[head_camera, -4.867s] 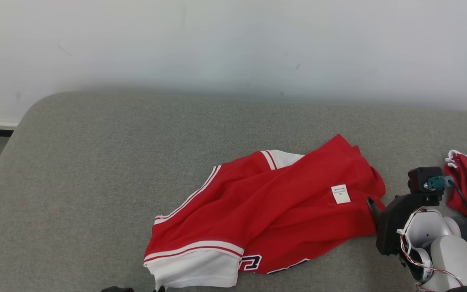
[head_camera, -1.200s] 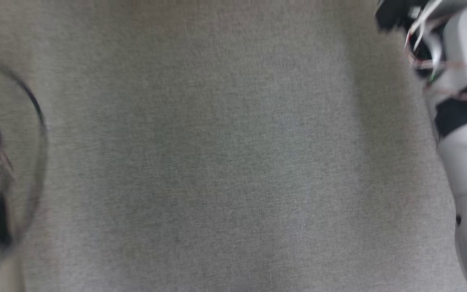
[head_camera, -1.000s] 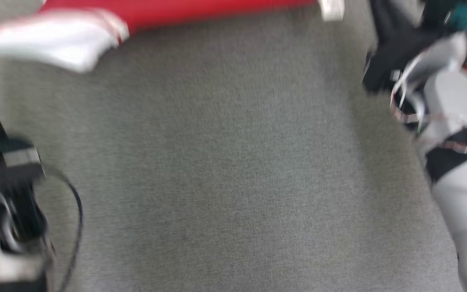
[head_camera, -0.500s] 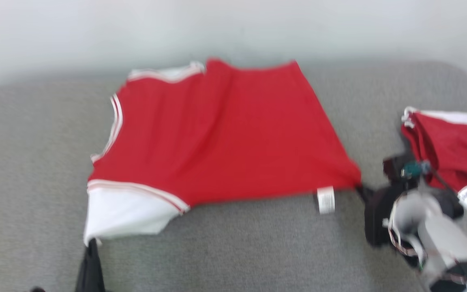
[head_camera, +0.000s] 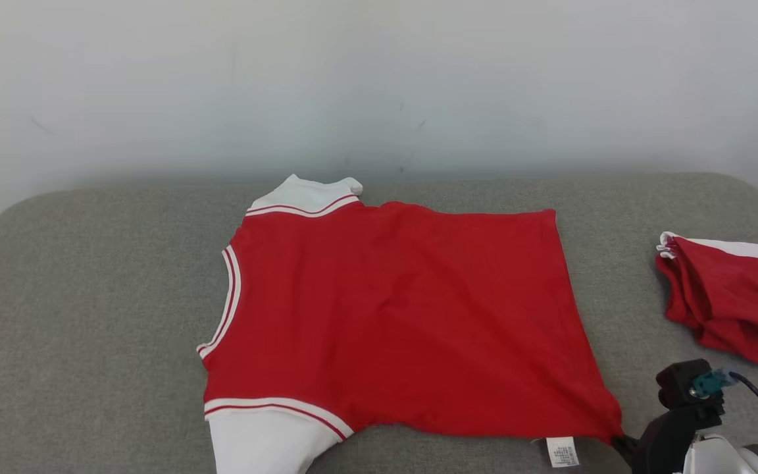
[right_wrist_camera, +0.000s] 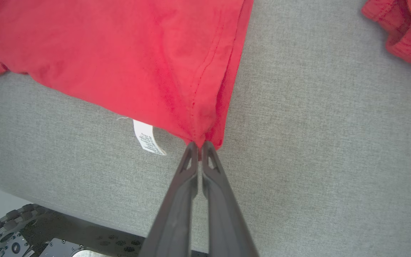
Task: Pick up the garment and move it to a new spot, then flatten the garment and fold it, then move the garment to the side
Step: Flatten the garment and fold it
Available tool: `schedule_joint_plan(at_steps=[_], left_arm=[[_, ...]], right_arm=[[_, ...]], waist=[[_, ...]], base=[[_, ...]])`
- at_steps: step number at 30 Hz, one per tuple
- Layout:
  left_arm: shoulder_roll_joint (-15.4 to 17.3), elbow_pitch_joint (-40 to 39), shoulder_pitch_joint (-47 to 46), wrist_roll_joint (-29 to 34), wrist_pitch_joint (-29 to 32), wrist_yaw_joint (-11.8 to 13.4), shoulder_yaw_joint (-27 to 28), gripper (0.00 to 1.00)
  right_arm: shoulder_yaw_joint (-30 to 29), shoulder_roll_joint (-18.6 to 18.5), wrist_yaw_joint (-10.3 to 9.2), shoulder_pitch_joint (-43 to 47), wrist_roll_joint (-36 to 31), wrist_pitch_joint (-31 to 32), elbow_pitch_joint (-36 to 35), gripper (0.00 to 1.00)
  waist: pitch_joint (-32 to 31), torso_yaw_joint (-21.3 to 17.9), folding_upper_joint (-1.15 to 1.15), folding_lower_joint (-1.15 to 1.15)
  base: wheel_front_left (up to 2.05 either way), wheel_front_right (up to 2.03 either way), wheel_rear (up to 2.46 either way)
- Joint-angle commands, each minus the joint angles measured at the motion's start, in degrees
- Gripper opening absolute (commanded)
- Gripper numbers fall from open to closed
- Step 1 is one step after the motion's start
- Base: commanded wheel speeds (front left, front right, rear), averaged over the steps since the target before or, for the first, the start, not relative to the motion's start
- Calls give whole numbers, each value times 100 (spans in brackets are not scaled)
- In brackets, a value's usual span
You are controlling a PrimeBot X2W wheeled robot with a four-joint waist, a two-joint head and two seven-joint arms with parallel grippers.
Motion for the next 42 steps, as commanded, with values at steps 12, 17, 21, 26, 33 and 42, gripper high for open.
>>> schedule_joint_plan(at_steps=[12, 17, 21, 26, 33, 42], left_arm=[[327, -1010, 861, -1215, 1167, 319, 328, 0], [525, -1273, 1197, -1403, 1559, 549, 353, 0], [578, -1424, 1324, -1495, 1663, 581, 395, 0], [486, -1474, 1167, -1432, 1481, 367, 409, 0], [258, -1251, 408, -1347, 1175, 97, 239, 0], [29, -377, -863, -629, 379, 210, -76, 0]], right_arm=[[-602, 417, -15, 537, -570, -127, -279, 0], [-687, 423, -15, 618, -655, -195, -154, 0], [-705, 450, -15, 777, -586, -21, -125, 0], [-730, 468, -15, 902, -493, 45, -312, 0], [-667, 470, -16, 501, -408, -463, -251, 0], [-536, 559, -16, 27, -360, -1118, 172, 0]], waist=[[-10, 84, 1, 1], [-40, 92, 1, 1], [-57, 123, 1, 1], [-66, 118, 1, 1], [-65, 102, 1, 1], [-22, 190, 1, 1]], base=[[0, 0, 0], [0, 0, 0], [0, 0, 0], [0, 0, 0], [0, 0, 0], [0, 0, 0]])
